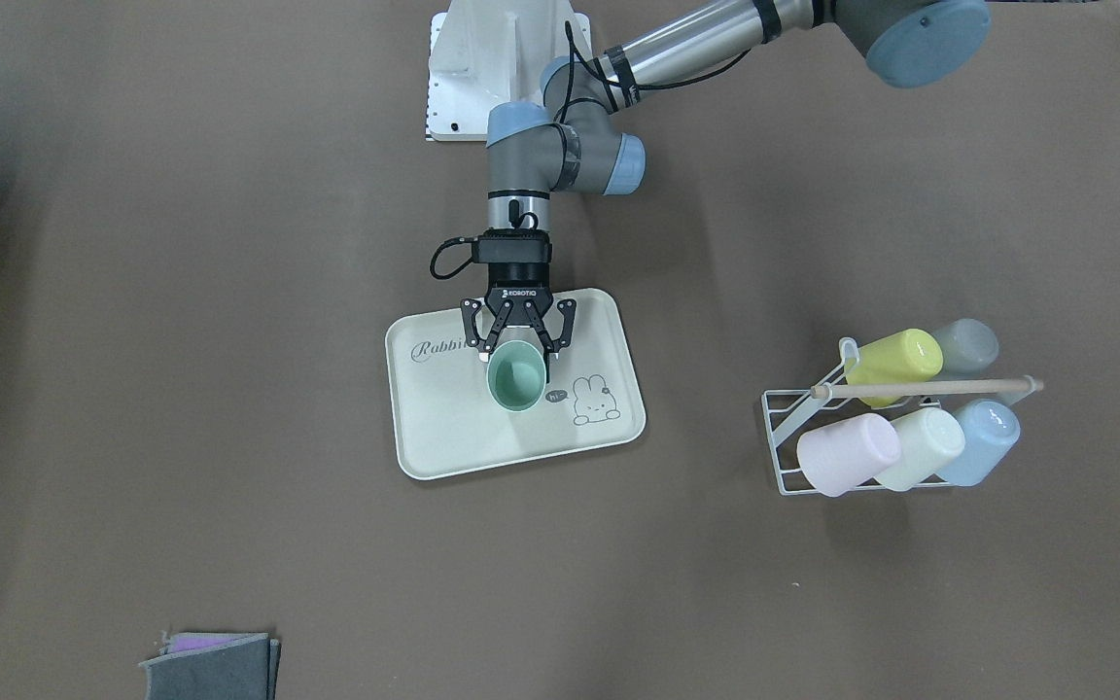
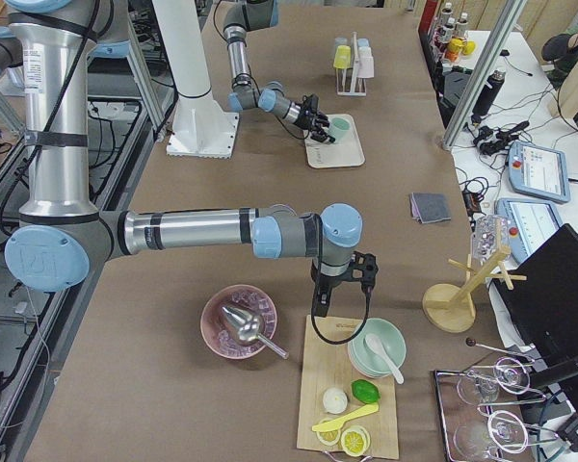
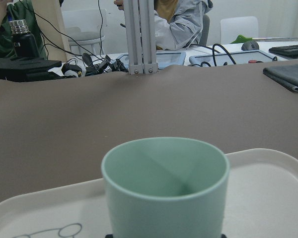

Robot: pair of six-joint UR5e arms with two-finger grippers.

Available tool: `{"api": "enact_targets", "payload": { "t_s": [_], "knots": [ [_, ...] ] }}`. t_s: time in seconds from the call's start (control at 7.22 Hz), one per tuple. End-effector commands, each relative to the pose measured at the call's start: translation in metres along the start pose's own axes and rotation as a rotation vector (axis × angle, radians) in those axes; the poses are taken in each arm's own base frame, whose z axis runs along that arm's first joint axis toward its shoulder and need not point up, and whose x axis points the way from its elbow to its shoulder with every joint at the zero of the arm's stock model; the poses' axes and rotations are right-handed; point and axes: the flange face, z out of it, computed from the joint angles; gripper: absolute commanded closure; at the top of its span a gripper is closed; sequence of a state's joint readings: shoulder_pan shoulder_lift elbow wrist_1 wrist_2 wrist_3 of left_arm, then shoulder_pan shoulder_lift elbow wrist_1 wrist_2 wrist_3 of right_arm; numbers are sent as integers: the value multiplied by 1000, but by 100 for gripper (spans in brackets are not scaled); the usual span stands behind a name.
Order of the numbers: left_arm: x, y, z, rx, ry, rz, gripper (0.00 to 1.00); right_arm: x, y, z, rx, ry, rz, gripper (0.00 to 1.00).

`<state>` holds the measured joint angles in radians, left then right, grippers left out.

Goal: Pick up and place green cup on tray

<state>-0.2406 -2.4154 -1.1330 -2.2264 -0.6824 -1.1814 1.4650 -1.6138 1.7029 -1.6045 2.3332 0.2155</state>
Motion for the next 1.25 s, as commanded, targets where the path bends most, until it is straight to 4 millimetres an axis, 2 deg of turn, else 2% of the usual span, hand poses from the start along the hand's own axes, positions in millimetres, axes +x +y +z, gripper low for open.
{"api": "enact_targets", "payload": {
  "t_s": [0.0, 0.14, 0.28, 0.83, 1.11],
  "knots": [
    [2, 4, -4, -5, 5, 5, 54, 0, 0, 0, 0, 0, 1, 0],
    [2, 3, -4, -5, 6, 8, 23, 0, 0, 0, 0, 0, -1, 0],
    [2, 4, -4, -5, 5, 15, 2, 0, 0, 0, 0, 0, 1, 0],
    [-1, -1, -19, -2, 28, 21, 2, 0, 0, 0, 0, 0, 1, 0],
    [-8, -17, -39, 2, 65, 13, 2, 0, -1, 0, 0, 0, 1, 0]
  ]
}}
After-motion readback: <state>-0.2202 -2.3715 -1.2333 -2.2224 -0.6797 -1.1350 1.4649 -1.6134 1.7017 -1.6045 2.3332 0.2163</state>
